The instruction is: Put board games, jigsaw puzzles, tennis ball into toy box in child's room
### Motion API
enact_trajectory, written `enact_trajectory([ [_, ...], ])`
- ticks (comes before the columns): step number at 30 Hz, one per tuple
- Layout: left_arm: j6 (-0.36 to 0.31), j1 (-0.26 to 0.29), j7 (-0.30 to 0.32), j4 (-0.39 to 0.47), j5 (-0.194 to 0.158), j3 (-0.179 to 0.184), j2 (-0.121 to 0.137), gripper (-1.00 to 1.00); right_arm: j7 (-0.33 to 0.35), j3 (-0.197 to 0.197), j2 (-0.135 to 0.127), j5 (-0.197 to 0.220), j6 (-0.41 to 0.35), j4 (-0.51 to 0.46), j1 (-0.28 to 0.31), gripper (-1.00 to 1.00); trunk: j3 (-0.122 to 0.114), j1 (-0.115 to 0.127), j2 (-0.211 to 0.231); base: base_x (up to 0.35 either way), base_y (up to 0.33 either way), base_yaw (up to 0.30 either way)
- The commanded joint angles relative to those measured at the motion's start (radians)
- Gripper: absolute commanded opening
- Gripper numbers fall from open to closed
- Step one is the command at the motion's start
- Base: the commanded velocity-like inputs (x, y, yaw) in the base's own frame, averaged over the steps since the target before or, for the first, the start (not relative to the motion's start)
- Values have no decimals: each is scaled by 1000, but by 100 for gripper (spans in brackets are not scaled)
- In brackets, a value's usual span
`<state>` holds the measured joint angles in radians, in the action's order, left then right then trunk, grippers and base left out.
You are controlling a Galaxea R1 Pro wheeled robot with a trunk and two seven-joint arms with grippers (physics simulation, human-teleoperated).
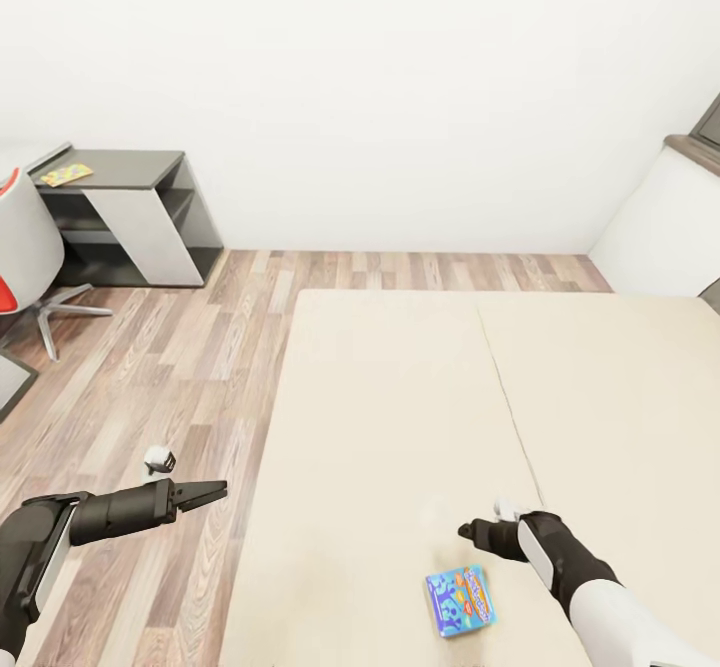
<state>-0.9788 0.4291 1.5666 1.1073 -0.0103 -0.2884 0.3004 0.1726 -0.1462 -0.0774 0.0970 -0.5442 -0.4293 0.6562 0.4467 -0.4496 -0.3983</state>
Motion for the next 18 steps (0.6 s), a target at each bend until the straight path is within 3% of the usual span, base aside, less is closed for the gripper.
enact_trajectory([
  [1, -11, 0, 4, 0, 1, 0, 0, 100, 0, 1, 0, 8, -6, -1, 0, 100, 3, 0, -2, 0, 0, 0],
  [9, -11, 0, 4, 0, 2, 0, 0, 100, -8, 38, 2, 9, -2, -1, 0, 100, 16, 0, -2, 0, 0, 0],
  [18, -11, 0, 4, -1, 3, 0, 0, 100, -13, 43, 2, 9, -4, 0, 0, 100, 31, 0, -2, 0, 0, 0],
])
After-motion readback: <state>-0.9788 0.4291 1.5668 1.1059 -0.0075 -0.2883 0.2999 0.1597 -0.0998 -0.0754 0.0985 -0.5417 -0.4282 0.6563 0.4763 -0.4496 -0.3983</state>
